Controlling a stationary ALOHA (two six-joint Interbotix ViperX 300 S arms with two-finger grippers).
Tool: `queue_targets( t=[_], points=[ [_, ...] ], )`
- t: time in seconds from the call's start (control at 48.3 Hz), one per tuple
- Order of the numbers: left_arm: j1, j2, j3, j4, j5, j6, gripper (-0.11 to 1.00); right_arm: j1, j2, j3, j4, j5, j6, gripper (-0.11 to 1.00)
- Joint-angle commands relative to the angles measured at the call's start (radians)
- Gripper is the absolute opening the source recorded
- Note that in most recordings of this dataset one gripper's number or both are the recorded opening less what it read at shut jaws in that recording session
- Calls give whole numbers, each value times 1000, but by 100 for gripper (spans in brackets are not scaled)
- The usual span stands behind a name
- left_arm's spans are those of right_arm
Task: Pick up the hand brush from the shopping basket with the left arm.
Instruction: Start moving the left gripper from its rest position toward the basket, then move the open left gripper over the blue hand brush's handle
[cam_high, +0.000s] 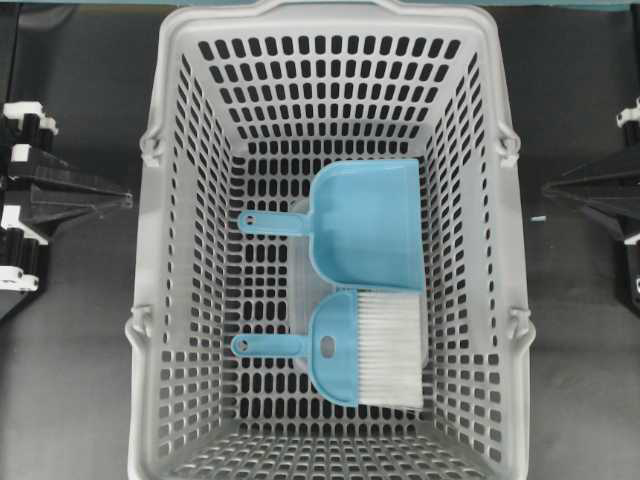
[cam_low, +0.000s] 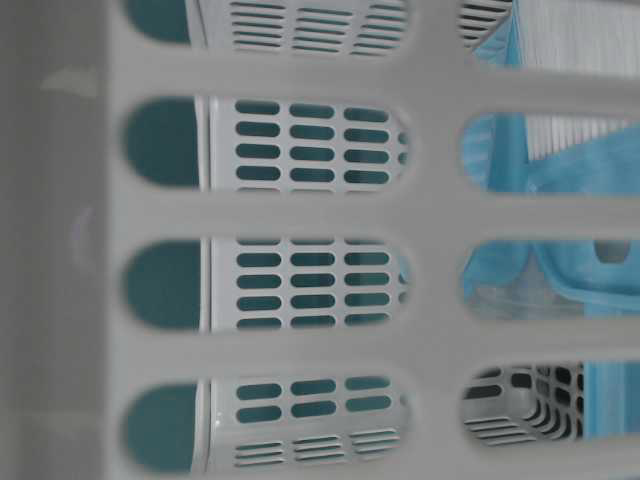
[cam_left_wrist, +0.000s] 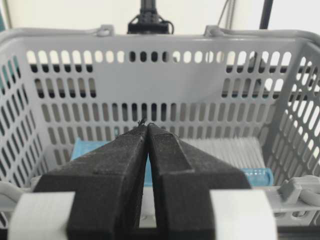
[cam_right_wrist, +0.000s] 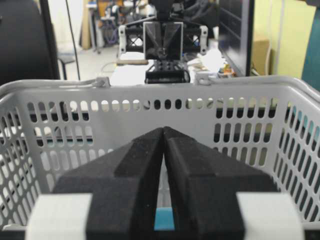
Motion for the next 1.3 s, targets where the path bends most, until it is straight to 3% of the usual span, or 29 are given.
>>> queue_targets(
  t=[0.0, 0.104, 0.228, 0.455, 0.807, 0.89, 1.118, 1.159, 1.284],
  points=[
    [-14, -5, -78, 40, 57, -40, 6, 2, 8, -23, 5, -3, 11, 0],
    [-21, 5, -158, 40, 189, -87, 0, 2, 6, -43, 37, 67, 34, 0],
    [-46, 31, -262, 40, 379, -103, 0, 9, 2, -80, 37, 209, 72, 0],
    [-101, 156, -456, 40, 678, -121, 0, 25, -26, -133, 21, 459, 74, 0],
    [-112, 436, -730, 40, 1000, -123, 0, 25, -74, -149, 21, 611, 72, 1],
    [-121, 489, -779, 41, 1071, -129, 0, 25, -77, -149, 21, 614, 72, 12],
    [-167, 630, -896, 41, 1201, -132, 0, 21, -78, -144, 14, 611, 72, 73],
    [-175, 650, -914, 41, 1216, -133, 0, 18, -78, -141, 14, 609, 72, 78],
    [-186, 718, -968, 41, 1253, -152, 2, 17, -83, -135, 14, 603, 72, 76]
  ],
)
